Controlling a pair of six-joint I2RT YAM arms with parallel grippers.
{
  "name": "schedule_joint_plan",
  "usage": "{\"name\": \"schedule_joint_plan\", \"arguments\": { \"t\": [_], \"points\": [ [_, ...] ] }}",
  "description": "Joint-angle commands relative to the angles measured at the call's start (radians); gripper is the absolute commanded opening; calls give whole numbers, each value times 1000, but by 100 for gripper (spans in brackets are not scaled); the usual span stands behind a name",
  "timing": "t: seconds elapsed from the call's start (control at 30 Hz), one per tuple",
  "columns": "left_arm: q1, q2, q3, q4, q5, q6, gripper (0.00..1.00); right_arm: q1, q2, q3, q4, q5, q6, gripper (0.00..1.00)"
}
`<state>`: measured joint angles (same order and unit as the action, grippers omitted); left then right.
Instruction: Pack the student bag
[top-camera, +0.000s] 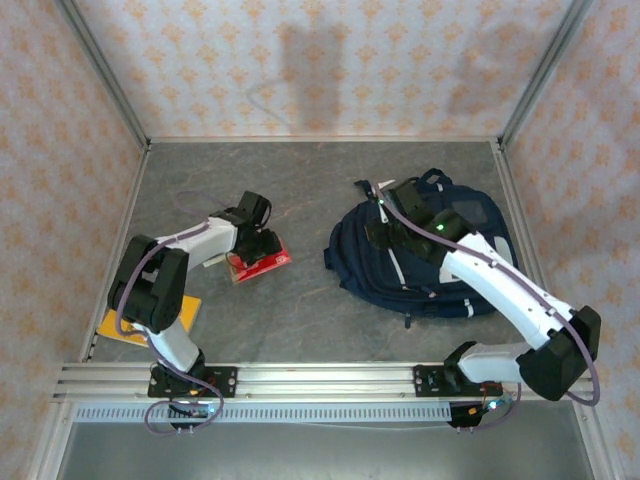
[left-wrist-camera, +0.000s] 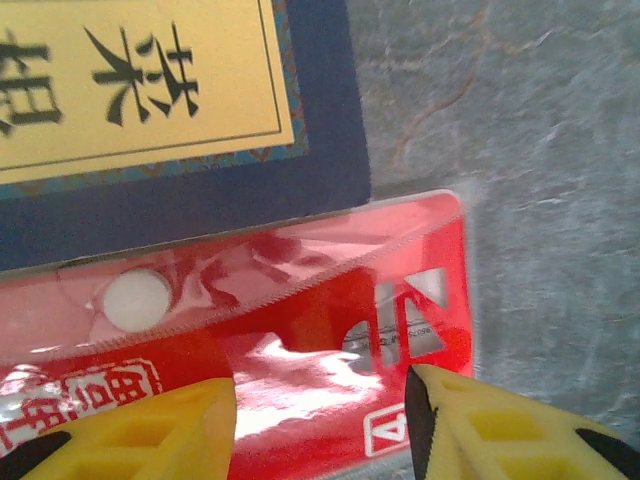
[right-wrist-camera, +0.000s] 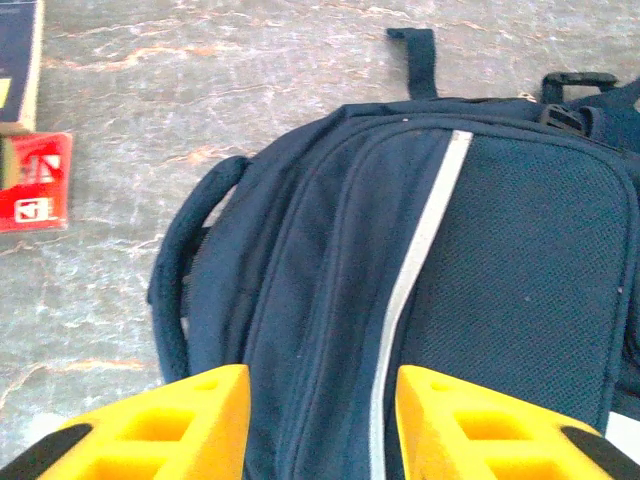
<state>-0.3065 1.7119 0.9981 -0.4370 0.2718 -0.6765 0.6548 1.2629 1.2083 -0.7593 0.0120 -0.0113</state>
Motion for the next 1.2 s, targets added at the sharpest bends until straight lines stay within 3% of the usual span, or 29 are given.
{"name": "schedule_joint_plan", "arguments": {
  "t": [0.0,0.2,0.37,0.6,0.7,0.83,0.93,1.03,1.17],
  "points": [
    [3,10,3,-15,25,30,47,22,-23,7,-15,35,11,39],
    [-24,-66,-109,6,71,21,47,26,31,72,-18,-86,76,29],
    [-112,-167,-184,-17,91,2,46,28,15,-8,171,-228,92,16],
    [-162,-391,-289,39,142,-159,49,29,193,42,146,-435,244,18],
    [-125,-506,-283,-5,124,-166,52,70,282,71,113,-492,251,16],
    [13,-571,-251,-123,93,-85,54,132,359,94,107,-461,269,8],
    [79,-511,-209,-184,54,27,54,157,417,98,128,-471,323,5],
    [134,-426,-210,-132,95,88,56,177,463,97,160,-488,381,2],
    [177,-301,-178,-117,70,175,58,188,503,75,225,-520,463,1]
  ]
}}
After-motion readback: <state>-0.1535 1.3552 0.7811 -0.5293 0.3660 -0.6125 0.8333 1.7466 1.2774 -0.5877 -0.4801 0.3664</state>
